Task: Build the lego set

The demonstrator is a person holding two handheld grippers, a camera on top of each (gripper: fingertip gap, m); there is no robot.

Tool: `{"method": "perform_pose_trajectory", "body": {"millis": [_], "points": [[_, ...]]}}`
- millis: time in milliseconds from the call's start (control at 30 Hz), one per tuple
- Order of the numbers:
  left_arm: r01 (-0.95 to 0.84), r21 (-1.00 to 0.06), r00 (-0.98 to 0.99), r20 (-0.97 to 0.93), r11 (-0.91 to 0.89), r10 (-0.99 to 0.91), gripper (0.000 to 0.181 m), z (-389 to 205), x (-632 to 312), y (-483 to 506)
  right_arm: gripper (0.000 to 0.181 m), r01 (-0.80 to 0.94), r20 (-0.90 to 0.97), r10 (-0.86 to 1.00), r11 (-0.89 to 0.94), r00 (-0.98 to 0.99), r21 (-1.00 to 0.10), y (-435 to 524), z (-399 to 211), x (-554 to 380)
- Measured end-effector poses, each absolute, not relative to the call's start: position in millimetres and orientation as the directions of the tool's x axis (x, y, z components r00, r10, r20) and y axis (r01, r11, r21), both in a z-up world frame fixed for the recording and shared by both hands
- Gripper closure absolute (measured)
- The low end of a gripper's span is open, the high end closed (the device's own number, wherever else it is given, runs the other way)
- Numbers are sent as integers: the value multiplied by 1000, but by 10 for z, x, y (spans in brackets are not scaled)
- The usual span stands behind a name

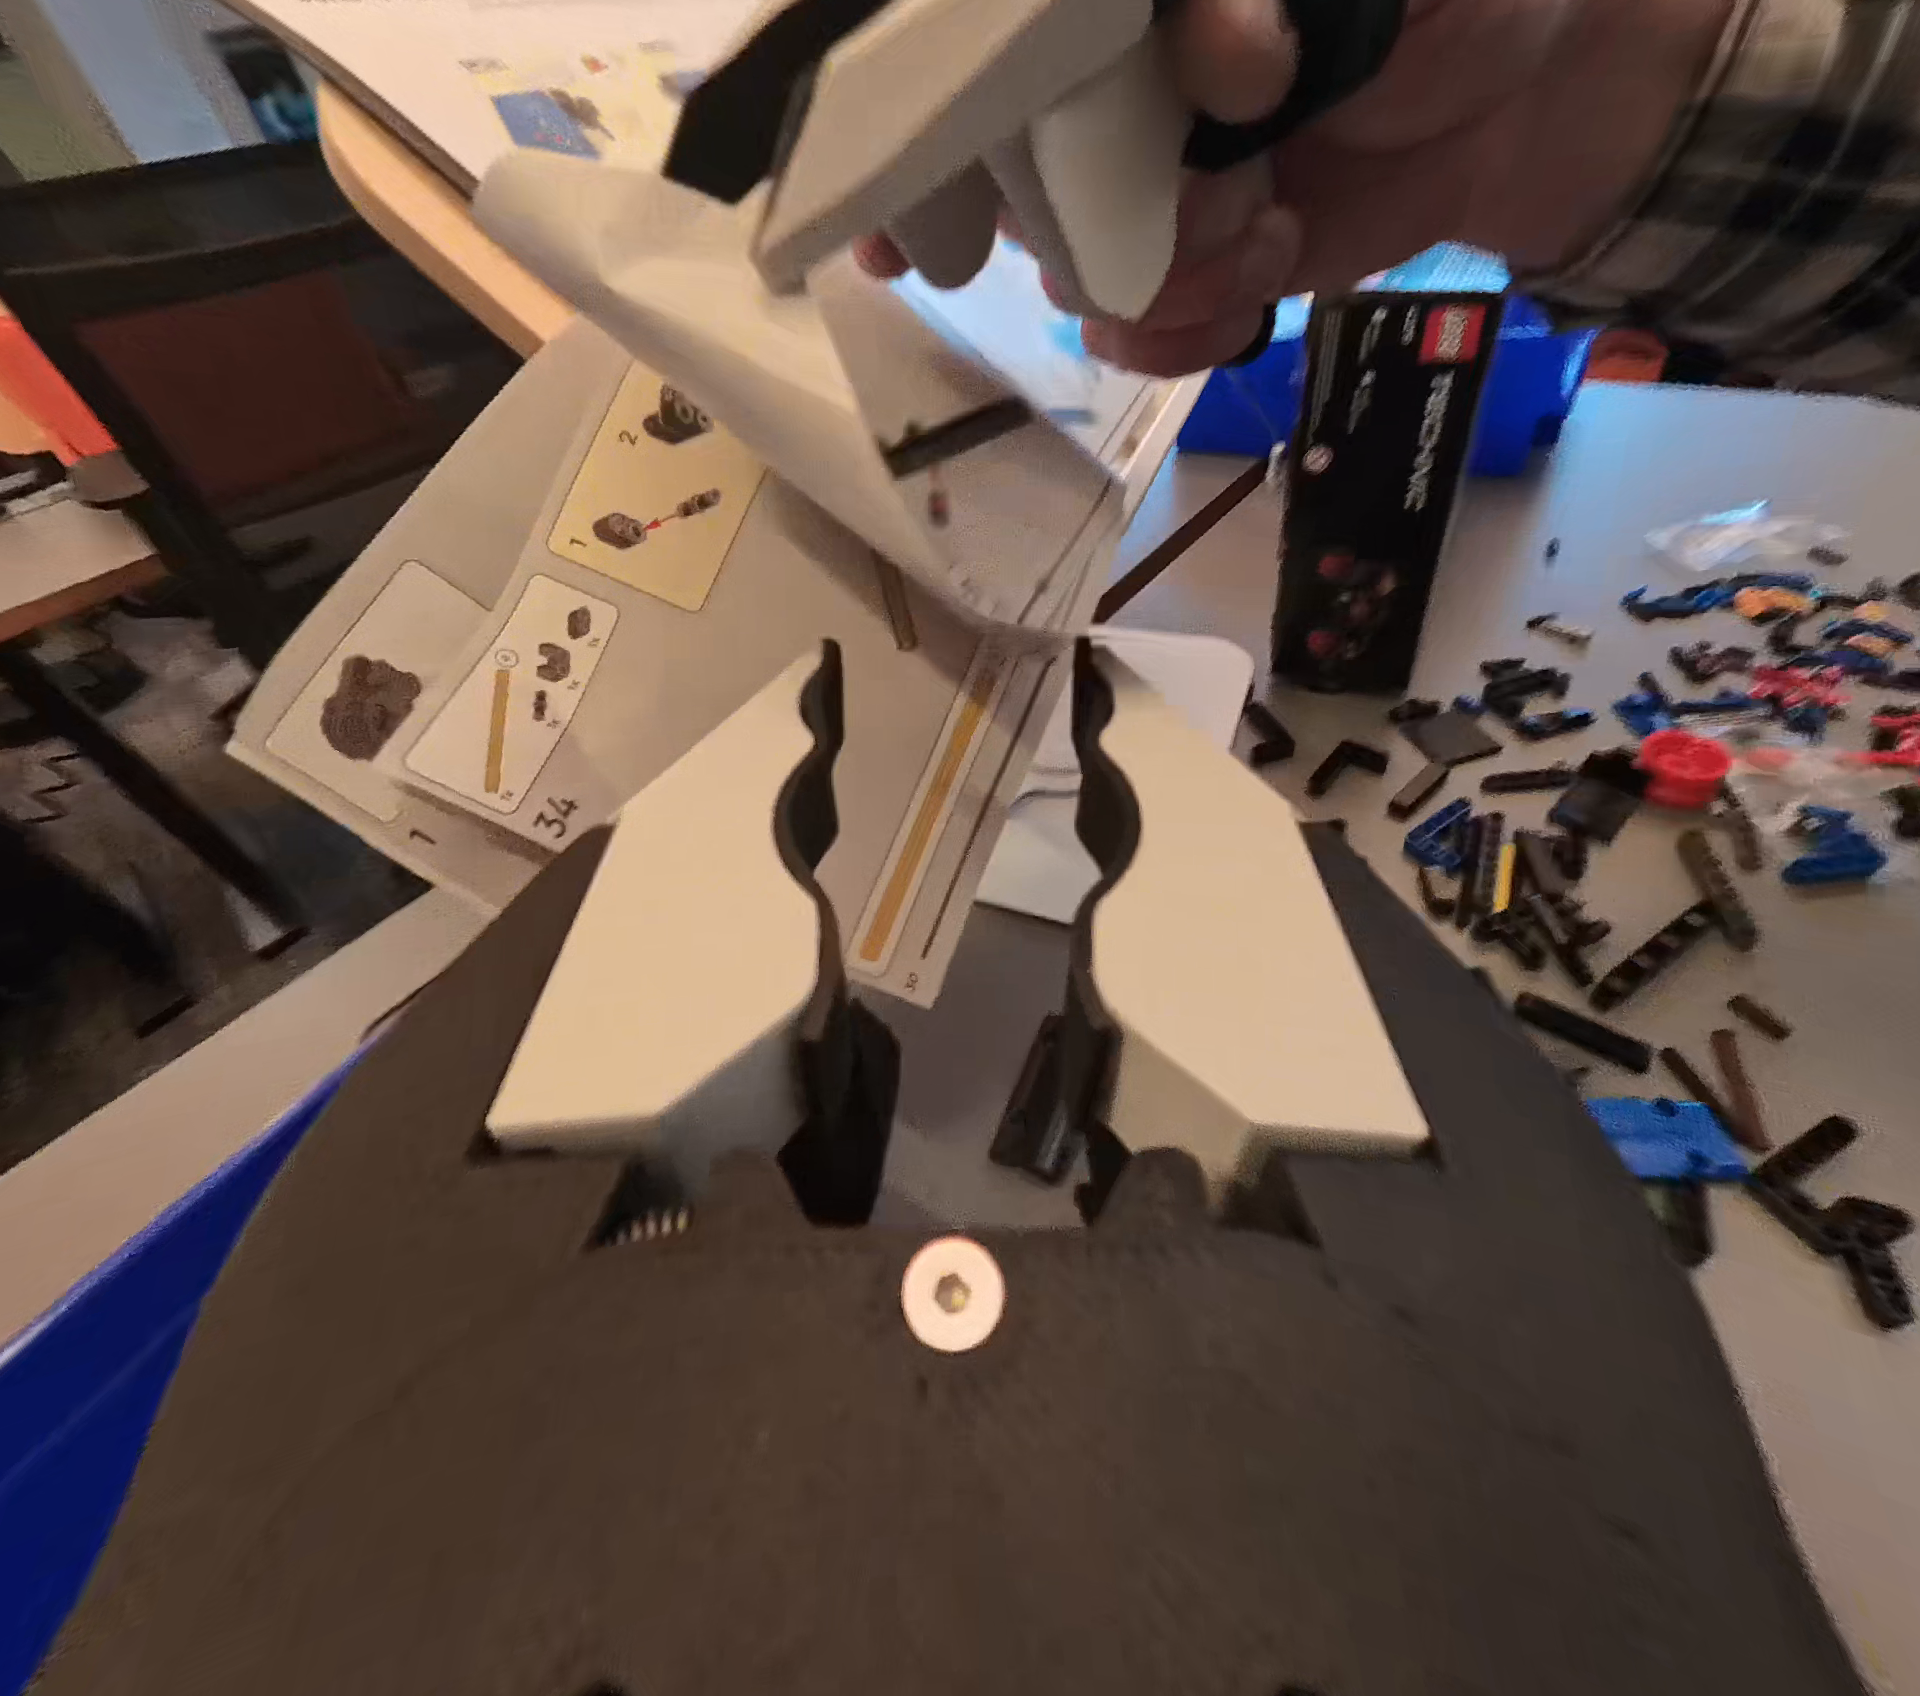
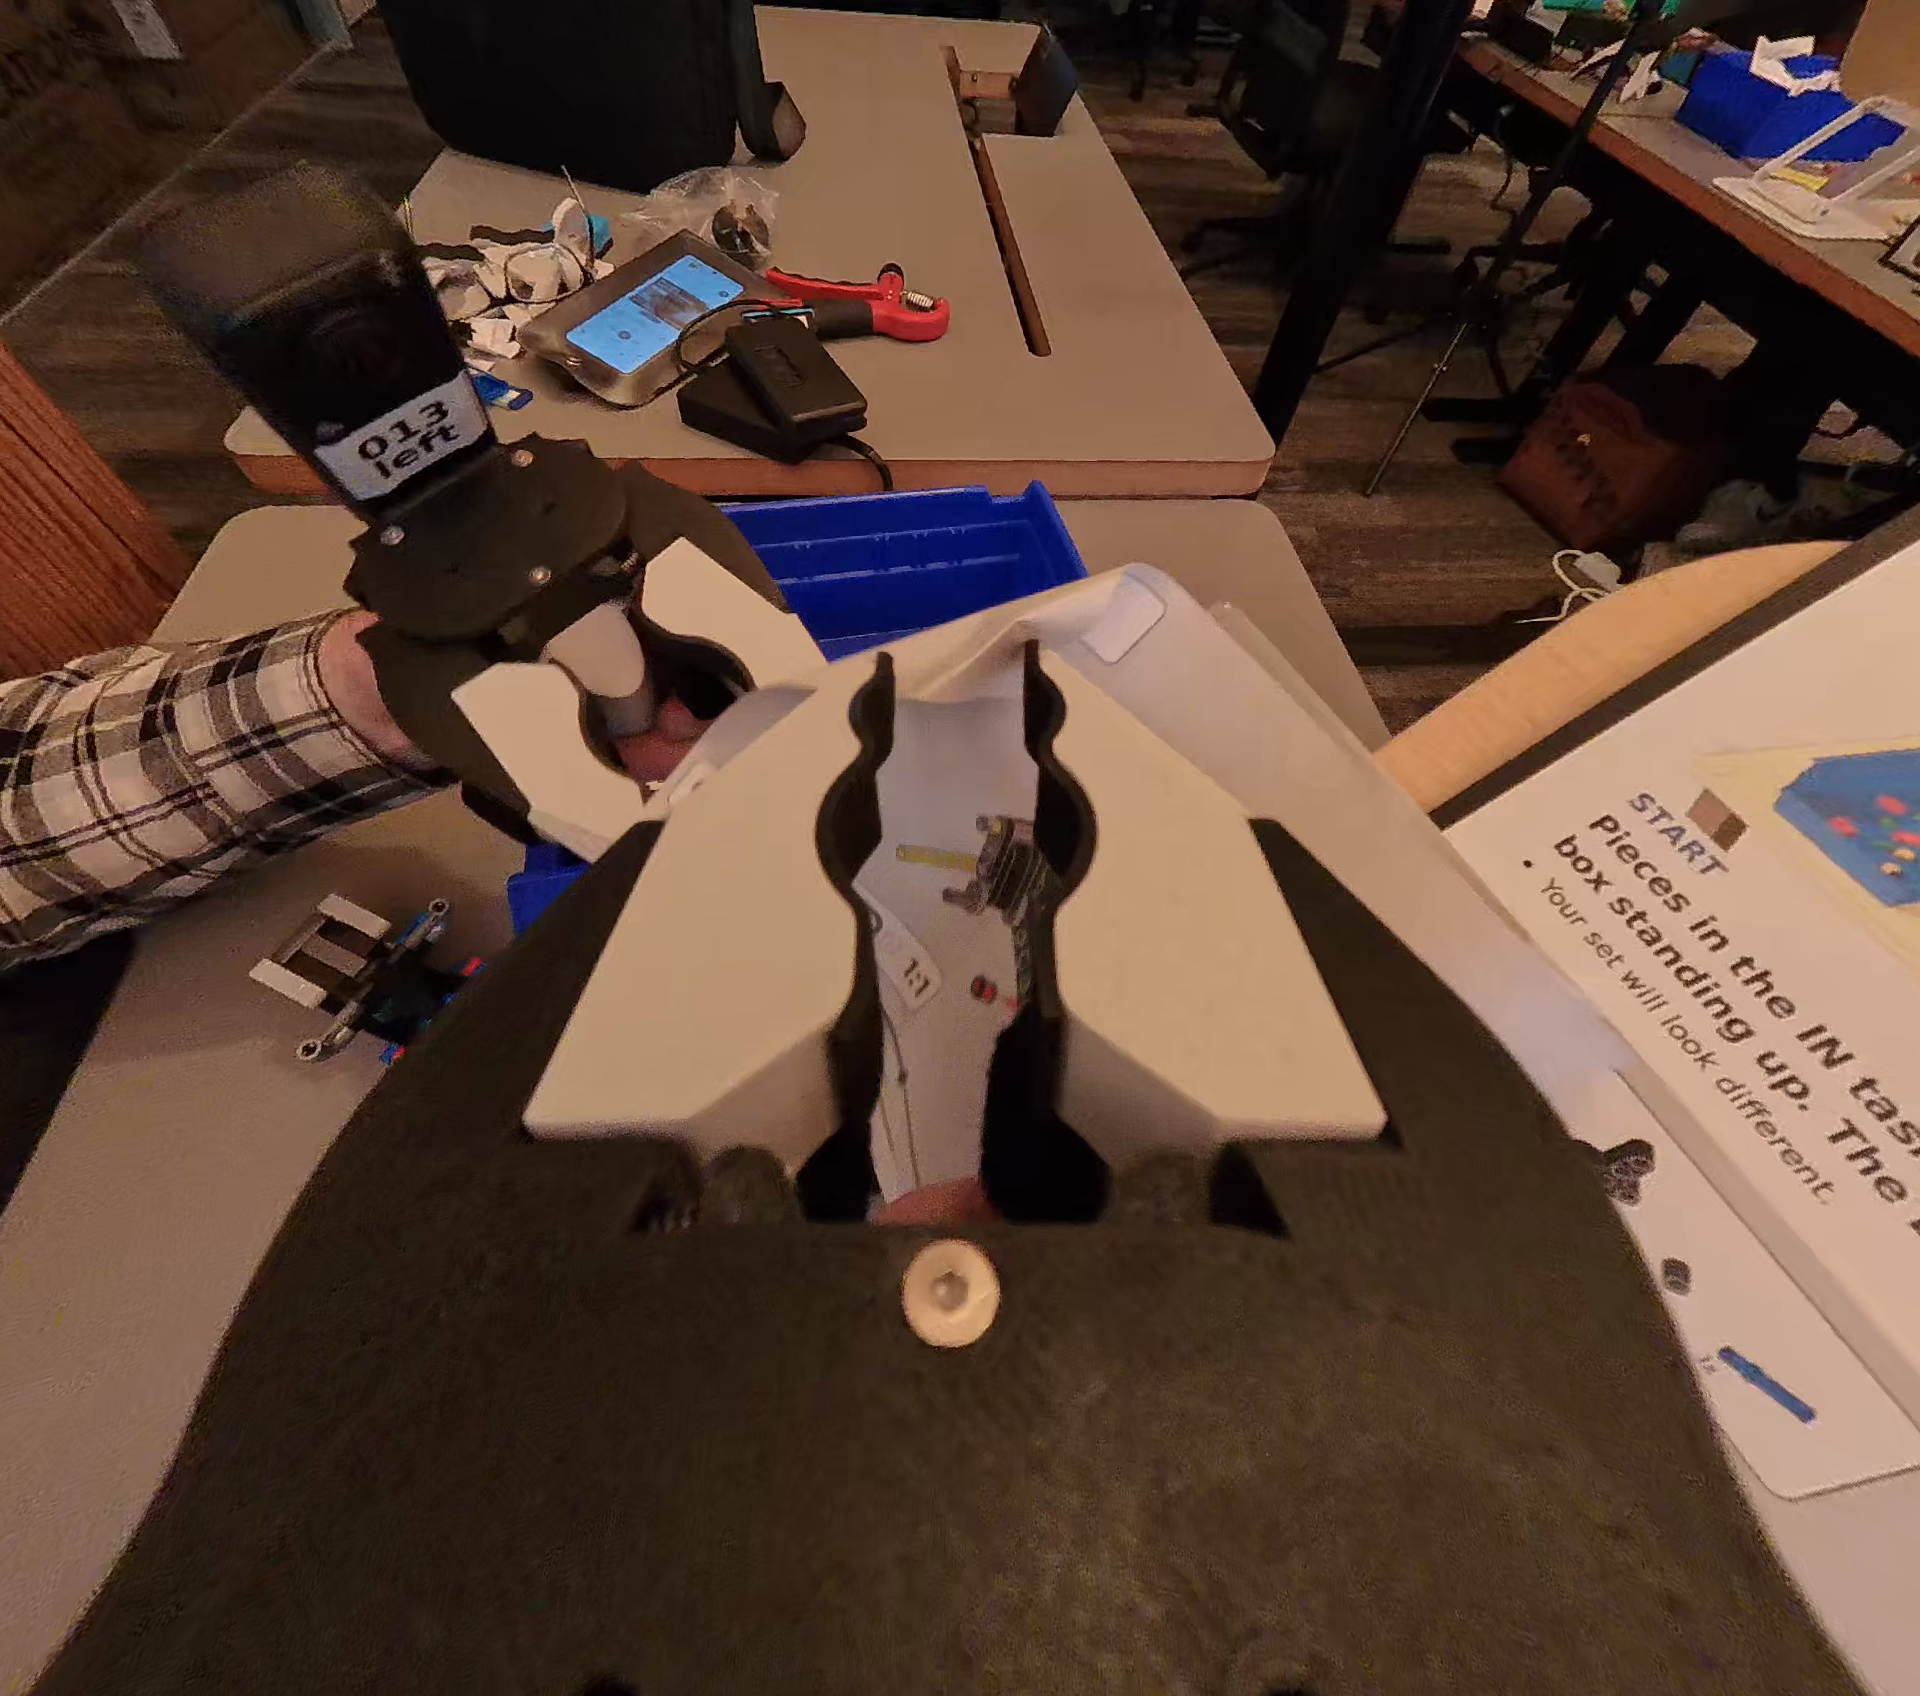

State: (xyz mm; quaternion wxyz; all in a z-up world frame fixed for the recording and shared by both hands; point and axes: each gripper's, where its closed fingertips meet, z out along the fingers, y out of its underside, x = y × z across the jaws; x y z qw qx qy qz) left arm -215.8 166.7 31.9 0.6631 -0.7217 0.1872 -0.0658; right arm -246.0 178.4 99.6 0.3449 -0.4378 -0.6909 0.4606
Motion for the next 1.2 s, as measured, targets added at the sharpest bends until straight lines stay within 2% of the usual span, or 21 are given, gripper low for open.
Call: {"method": "perform_pose_trajectory", "body": {"millis": [133,300,500,633,800,933,967,1100,1200], "points": [[-13,-999,885,4,-32,-465,128,410,-2125,1577,153,289,65,936,172,-346,-942,1861,932,-2486],[123,-992,848,112,-12,-518,135,476,-2213,1504,153,321,66,935,185,-348,-929,1863,810,-2472],[321,-946,742,274,-35,-612,119,563,-2270,1419,150,339,134,940,243,-315,-909,1904,753,-2415],[376,-924,692,333,-73,-641,113,516,-2289,1407,154,354,160,948,255,-276,-900,1952,704,-2415],[268,-951,803,310,-157,-509,135,236,-2336,1620,155,307,99,952,190,-289,-933,1881,806,-2398],[265,-957,855,290,-118,-431,176,219,-2447,1715,153,267,118,954,194,-276,-944,1890,956,-2265],[253,-961,861,277,-113,-426,181,218,-2450,1720,153,262,130,954,203,-271,-944,1892,993,-2215],[222,-971,895,238,-86,-378,181,265,-2545,1712,153,276,226,950,281,-214,-919,1993,1065,-1968],[225,-973,924,231,-56,-304,181,340,-2721,1681,165,360,320,928,369,-189,-857,2111,927,-1764]]}}
